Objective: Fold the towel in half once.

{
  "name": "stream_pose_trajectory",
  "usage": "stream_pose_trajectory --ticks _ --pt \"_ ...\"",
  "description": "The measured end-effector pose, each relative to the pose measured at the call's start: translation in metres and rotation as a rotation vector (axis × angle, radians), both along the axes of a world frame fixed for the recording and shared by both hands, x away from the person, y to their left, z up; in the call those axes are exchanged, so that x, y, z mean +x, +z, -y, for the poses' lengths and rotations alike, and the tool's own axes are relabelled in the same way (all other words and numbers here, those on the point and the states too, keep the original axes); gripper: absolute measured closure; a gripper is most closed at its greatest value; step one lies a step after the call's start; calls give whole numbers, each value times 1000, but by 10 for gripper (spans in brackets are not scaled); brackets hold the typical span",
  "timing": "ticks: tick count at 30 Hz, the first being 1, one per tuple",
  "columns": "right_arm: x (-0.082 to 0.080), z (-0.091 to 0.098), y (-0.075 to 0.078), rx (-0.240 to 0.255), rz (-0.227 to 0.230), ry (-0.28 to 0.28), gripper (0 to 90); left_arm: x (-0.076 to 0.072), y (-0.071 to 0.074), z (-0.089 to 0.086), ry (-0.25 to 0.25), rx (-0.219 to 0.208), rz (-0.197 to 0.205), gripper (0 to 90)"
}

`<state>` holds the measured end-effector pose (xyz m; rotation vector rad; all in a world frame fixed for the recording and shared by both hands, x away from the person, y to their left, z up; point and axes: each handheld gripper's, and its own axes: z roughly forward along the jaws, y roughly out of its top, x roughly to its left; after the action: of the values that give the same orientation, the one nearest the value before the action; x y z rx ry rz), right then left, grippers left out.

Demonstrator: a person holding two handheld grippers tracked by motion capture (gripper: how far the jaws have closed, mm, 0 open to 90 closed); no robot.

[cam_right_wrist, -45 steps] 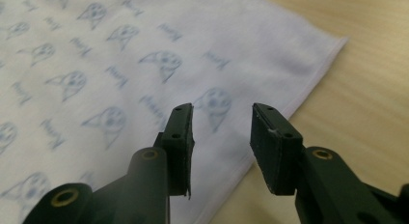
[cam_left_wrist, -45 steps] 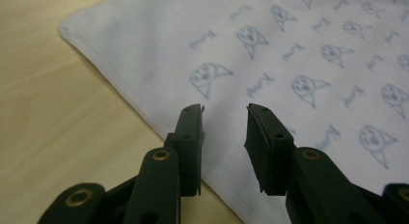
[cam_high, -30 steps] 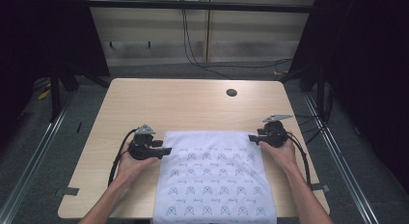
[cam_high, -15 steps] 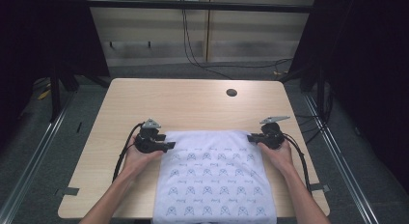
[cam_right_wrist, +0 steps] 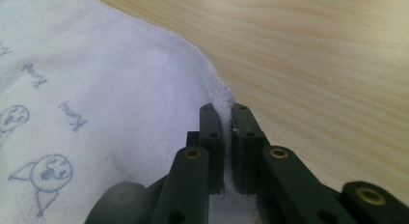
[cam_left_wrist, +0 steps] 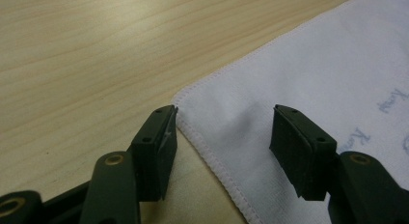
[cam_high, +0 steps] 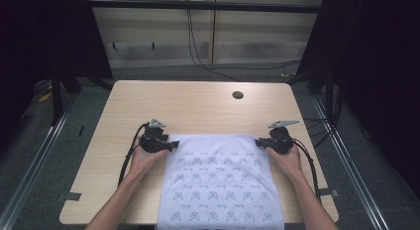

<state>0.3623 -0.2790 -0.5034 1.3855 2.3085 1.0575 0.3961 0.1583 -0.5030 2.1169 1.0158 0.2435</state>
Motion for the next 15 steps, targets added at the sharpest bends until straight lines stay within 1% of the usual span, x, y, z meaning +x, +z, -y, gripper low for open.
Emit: stream_pose_trajectory --ticks 1,2,3,4,5,6,7,8,9,10,11,12,13,14,15 --pt "0 0 0 -2 0 1 851 -2 0 1 -14 8 10 440" --pt "0 1 0 -3 0 -2 851 -2 0 1 -14 8 10 460" --pt "0 1 0 -3 0 -2 851 -4 0 3 -25 20 21 460" --pt "1 1 -1 1 3 0 852 -6 0 8 -75 33 33 581" --pt "1 1 -1 -1 6 -2 858 -8 0 10 -81 41 37 636" --pt "0 0 0 1 2 -1 862 -9 1 13 -95 44 38 666" --pt "0 0 0 5 8 7 863 -10 0 14 -116 28 26 767" --pt "0 0 1 14 9 8 864 -10 0 14 -116 28 26 838" --pt "-1 0 3 23 11 10 866 -12 0 15 -120 30 35 858" --pt "-1 0 3 23 11 10 866 -12 0 15 -120 30 35 865" --pt "-1 0 4 34 15 10 867 -12 0 15 -117 24 26 865" --pt "-2 1 8 62 29 15 867 -12 0 13 -116 2 7 869" --pt "-3 3 10 82 38 15 868 -12 2 8 -119 -32 -4 869" --pt "-4 3 13 96 50 12 869 -13 5 4 -119 -56 -13 869" --pt "-5 4 17 109 58 18 870 -15 8 0 -130 -67 -16 869"
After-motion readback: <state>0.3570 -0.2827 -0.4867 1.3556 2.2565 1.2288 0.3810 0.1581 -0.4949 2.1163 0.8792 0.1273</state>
